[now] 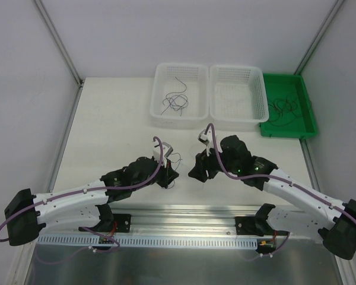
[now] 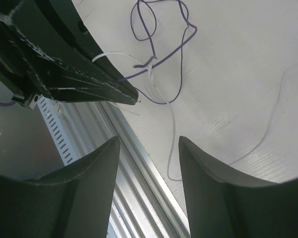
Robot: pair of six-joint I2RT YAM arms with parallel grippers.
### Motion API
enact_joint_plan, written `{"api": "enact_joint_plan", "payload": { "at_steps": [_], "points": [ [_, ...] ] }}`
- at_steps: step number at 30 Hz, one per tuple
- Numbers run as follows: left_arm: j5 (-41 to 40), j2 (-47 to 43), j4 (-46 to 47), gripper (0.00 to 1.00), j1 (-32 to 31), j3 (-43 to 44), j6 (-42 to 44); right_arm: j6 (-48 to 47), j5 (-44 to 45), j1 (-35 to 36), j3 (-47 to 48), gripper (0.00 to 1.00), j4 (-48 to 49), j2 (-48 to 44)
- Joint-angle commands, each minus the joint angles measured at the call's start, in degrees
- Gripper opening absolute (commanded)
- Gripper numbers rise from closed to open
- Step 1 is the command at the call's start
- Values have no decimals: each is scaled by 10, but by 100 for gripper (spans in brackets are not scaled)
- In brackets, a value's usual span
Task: Untangle the cables
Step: Untie the cable.
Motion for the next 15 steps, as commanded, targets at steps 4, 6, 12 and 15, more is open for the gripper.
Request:
{"api": "enact_joint_plan", "payload": {
  "at_steps": [4,6,12,15],
  "points": [
    [19,-7,19,0,-6,21,-15,6,-1,10,-20,55,93,34],
    [21,-8,20,0,-7,21,-15,5,-4,9,-22,56,112,44],
    [34,-13,27,0,-8,14,-16,-1,10,10,-21,56,161,90],
    [40,-19,30,0,-8,10,-16,-1,6,10,-20,54,187,103]
  ]
}}
